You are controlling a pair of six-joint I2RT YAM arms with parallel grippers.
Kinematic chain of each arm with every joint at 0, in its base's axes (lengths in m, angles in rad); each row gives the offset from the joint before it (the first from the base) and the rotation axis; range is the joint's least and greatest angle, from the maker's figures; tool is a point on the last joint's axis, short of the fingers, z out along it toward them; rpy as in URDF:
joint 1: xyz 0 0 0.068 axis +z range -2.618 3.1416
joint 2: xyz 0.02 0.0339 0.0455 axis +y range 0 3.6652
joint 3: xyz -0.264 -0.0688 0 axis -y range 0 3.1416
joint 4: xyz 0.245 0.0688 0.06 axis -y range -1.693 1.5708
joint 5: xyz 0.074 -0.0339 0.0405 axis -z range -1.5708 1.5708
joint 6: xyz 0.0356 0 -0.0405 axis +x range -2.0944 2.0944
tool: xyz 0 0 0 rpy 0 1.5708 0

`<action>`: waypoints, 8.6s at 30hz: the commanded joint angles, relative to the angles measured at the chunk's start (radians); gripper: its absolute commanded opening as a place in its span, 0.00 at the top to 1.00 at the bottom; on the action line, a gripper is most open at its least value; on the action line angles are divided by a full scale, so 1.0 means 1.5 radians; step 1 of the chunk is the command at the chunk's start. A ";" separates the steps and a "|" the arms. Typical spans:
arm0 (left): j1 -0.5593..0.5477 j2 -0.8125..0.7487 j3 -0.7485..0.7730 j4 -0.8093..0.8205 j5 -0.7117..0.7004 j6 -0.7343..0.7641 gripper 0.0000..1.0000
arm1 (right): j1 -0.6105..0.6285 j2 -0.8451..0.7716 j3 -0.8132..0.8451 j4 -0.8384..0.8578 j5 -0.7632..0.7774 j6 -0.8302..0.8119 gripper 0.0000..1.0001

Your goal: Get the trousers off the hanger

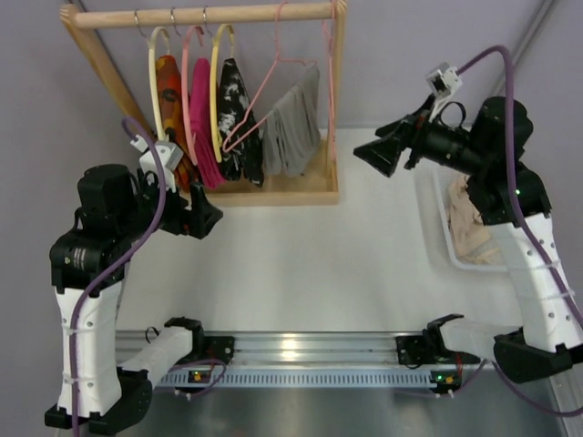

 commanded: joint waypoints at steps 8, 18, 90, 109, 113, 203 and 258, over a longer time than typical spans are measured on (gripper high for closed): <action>0.012 -0.014 0.026 0.091 0.023 -0.074 0.07 | 0.174 0.147 0.133 0.221 0.141 0.205 0.20; 0.016 -0.016 0.048 0.094 0.022 -0.083 0.07 | 0.263 0.315 0.201 0.271 0.272 0.429 0.29; 0.018 0.037 0.134 0.255 0.210 -0.237 0.12 | 0.273 0.296 0.107 0.570 0.054 0.482 1.00; -0.010 0.034 -0.145 0.743 0.302 -0.599 0.24 | 0.335 0.153 -0.069 0.563 0.005 0.388 1.00; -0.050 0.041 -0.156 0.758 0.285 -0.603 0.29 | 0.358 0.150 -0.079 0.556 0.009 0.377 1.00; -0.152 0.086 -0.126 0.912 0.341 -0.768 1.00 | 0.468 0.027 -0.418 0.626 0.320 -0.285 0.01; -0.154 0.037 -0.346 0.866 0.323 -0.638 1.00 | 0.454 -0.094 -0.166 0.533 0.421 -0.350 1.00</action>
